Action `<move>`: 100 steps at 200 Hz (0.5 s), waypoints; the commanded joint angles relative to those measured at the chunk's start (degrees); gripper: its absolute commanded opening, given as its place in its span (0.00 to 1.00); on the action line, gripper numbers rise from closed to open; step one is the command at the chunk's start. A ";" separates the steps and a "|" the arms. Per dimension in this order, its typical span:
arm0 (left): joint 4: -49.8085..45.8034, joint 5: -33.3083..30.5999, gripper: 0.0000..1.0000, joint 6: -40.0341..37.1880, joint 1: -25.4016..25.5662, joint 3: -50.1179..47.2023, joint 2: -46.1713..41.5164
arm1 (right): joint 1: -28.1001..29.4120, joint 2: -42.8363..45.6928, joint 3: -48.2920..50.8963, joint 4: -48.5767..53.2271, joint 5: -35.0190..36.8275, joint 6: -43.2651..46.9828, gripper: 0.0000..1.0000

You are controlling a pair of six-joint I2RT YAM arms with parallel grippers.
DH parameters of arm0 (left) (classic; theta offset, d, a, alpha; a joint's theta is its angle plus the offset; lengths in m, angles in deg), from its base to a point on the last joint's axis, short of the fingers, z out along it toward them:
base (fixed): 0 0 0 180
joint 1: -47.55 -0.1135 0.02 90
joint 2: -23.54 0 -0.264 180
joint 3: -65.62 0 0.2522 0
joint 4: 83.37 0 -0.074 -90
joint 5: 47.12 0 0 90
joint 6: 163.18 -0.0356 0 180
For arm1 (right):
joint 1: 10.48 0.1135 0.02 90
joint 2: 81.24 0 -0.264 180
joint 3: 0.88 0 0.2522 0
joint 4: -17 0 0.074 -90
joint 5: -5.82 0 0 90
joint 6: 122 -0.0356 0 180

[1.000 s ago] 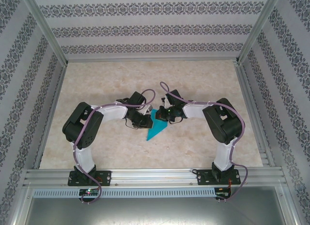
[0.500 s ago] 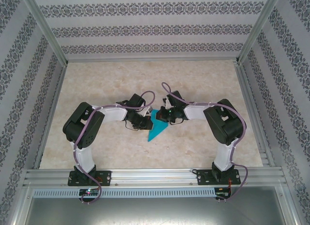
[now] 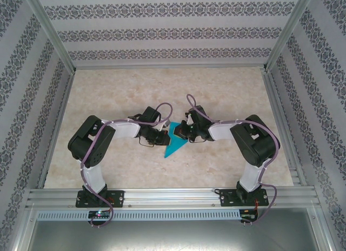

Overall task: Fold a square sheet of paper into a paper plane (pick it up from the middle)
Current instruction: Fourth fold the wing at the center of the table.

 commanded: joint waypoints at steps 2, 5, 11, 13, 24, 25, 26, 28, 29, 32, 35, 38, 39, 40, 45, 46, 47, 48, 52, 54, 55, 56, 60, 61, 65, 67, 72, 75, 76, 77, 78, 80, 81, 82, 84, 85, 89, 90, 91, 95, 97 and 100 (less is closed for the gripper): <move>-3.55 -8.00 0.09 -2.86 0.68 -4.19 2.97 | 1.42 1.18 -0.38 -4.10 2.28 -4.67 0.05; -3.41 -8.14 0.09 -2.92 0.66 -4.36 2.81 | 1.52 0.93 -0.40 -4.33 2.44 -4.94 0.05; -3.19 -8.73 0.09 -3.11 0.66 -4.64 2.73 | 1.73 0.55 -0.37 -4.76 2.87 -5.45 0.05; -3.18 -8.85 0.09 -3.21 0.66 -4.71 2.66 | 1.85 0.36 -0.38 -4.90 3.00 -5.58 0.05; -2.67 -9.57 0.09 -3.39 0.66 -5.27 2.28 | 2.07 -0.63 -0.40 -5.51 3.21 -6.10 0.05; -2.57 -9.58 0.09 -3.39 0.66 -5.35 2.23 | 2.11 -0.73 -0.36 -5.62 3.21 -6.19 0.05; -2.52 -9.63 0.09 -3.43 0.66 -5.40 2.20 | 2.13 -0.82 -0.34 -5.63 3.21 -6.23 0.05; -2.49 -9.62 0.09 -3.44 0.66 -5.52 2.14 | 2.15 -1.00 -0.28 -5.82 3.26 -6.37 0.05; -2.44 -9.61 0.09 -3.46 0.66 -5.61 2.02 | 2.15 -1.09 -0.30 -5.91 3.28 -6.36 0.05; -2.13 -9.59 0.09 -3.52 0.66 -5.80 1.88 | 2.20 -1.35 -0.30 -6.10 3.39 -6.52 0.05; -1.78 -9.59 0.09 -3.48 0.66 -6.05 1.71 | 2.24 -1.61 -0.28 -6.34 3.43 -6.68 0.05; -1.52 -9.59 0.09 -3.52 0.66 -6.23 1.54 | 2.24 -1.88 -0.30 -6.54 3.47 -6.77 0.04; -1.47 -9.63 0.09 -3.50 0.66 -6.32 1.51 | 2.24 -1.96 -0.27 -6.62 3.43 -6.79 0.04; -1.45 -9.66 0.08 -3.53 0.66 -6.36 1.44 | 2.24 -2.05 -0.25 -6.70 3.45 -6.79 0.04; -1.25 -9.66 0.08 -3.63 0.66 -6.57 1.25 | 2.24 -2.49 -0.16 -7.07 3.53 -6.89 0.04; -1.20 -9.67 0.09 -3.64 0.66 -6.66 1.23 | 2.24 -2.62 -0.20 -7.15 3.50 -6.89 0.04; -1.14 -9.67 0.09 -3.69 0.66 -6.71 1.17 | 2.24 -2.69 -0.17 -7.23 3.53 -6.93 0.04; -1.15 -9.68 0.09 -3.76 0.66 -6.78 1.10 | 2.24 -2.77 -0.20 -7.27 3.55 -6.95 0.04; -1.04 -9.73 0.09 -3.90 0.68 -6.95 0.97 | 2.24 -3.10 -0.21 -7.42 3.56 -7.06 0.04; -0.99 -9.74 0.09 -3.98 0.69 -7.00 0.90 | 2.15 -3.24 -0.16 -7.45 3.56 -7.04 0.04; -0.99 -9.75 0.09 -3.99 0.72 -6.97 0.84 | 2.11 -3.30 -0.20 -7.47 3.61 -7.05 0.04; -0.94 -9.71 0.09 -4.08 0.73 -7.04 0.80 | 2.09 -3.34 -0.13 -7.52 3.63 -7.01 0.04; -0.93 -9.78 0.09 -4.16 0.73 -7.17 0.57 | 2.15 -3.65 -0.13 -7.55 3.74 -7.04 0.04; -0.91 -9.82 0.09 -4.17 0.74 -7.23 0.53 | 2.15 -3.69 -0.14 -7.52 3.74 -7.05 0.04; -0.89 -9.80 0.09 -4.29 0.74 -7.36 0.35 | 2.06 -3.95 -0.14 -7.51 3.93 -6.84 0.04; -0.89 -9.82 0.09 -4.38 0.75 -7.44 0.22 | 2.06 -4.04 -0.08 -7.43 4.16 -6.77 0.04; -0.85 -9.69 0.09 -4.44 0.73 -7.54 -0.06 | 2.03 -4.20 0.05 -7.05 4.52 -6.57 0.04; -0.83 -9.68 0.09 -4.38 0.71 -7.59 -0.25 | 2.06 -4.31 0.04 -6.70 4.61 -6.35 0.04; -0.78 -9.64 0.09 -4.37 0.69 -7.57 -0.31 | 2.06 -4.32 0.04 -6.66 4.61 -6.31 0.04; -0.75 -9.66 0.09 -4.40 0.67 -7.65 -0.39 | 2.07 -4.37 0.08 -6.59 4.66 -6.25 0.04; -0.73 -9.58 0.09 -4.38 0.71 -7.69 -0.51 | 2.07 -4.44 0.10 -6.56 4.68 -6.17 0.04; -0.72 -9.50 0.09 -4.40 0.80 -7.76 -0.61 | 2.07 -4.54 0.11 -6.29 4.79 -6.09 0.04; -0.68 -9.41 0.09 -4.42 0.82 -7.74 -0.67 | 2.07 -4.57 0.16 -6.28 4.79 -6.01 0.04; -0.70 -9.37 0.09 -4.34 0.78 -7.78 -0.74 | 2.07 -4.63 0.18 -6.22 4.79 -6.01 0.04; -0.71 -9.32 0.09 -4.28 0.76 -7.80 -0.91 | 2.07 -4.67 0.29 -6.14 4.90 -5.94 0.04; -0.67 -9.28 0.10 -4.27 0.75 -7.81 -1.04 | 2.07 -4.73 0.29 -6.11 4.98 -5.89 0.04; -0.51 -9.04 0.09 -4.19 0.76 -7.98 -1.32 | 2.02 -4.84 0.50 -5.91 5.17 -5.71 0.04; -0.44 -9.01 0.09 -4.18 0.75 -8.03 -1.38 | 2.05 -4.90 0.48 -5.82 5.25 -5.64 0.04; -0.36 -8.95 0.09 -4.14 0.75 -8.05 -1.40 | 2.06 -4.92 0.52 -5.78 5.28 -5.60 0.04; -0.23 -8.78 0.09 -3.94 0.75 -8.11 -1.69 | 2.00 -5.13 0.63 -5.59 5.40 -5.48 0.04; -0.22 -8.73 0.10 -3.90 0.75 -8.20 -1.83 | 1.94 -5.24 0.71 -5.56 5.41 -5.41 0.04; -0.22 -8.57 0.10 -3.80 0.77 -8.18 -2.00 | 1.97 -5.36 0.81 -5.56 5.51 -5.34 0.04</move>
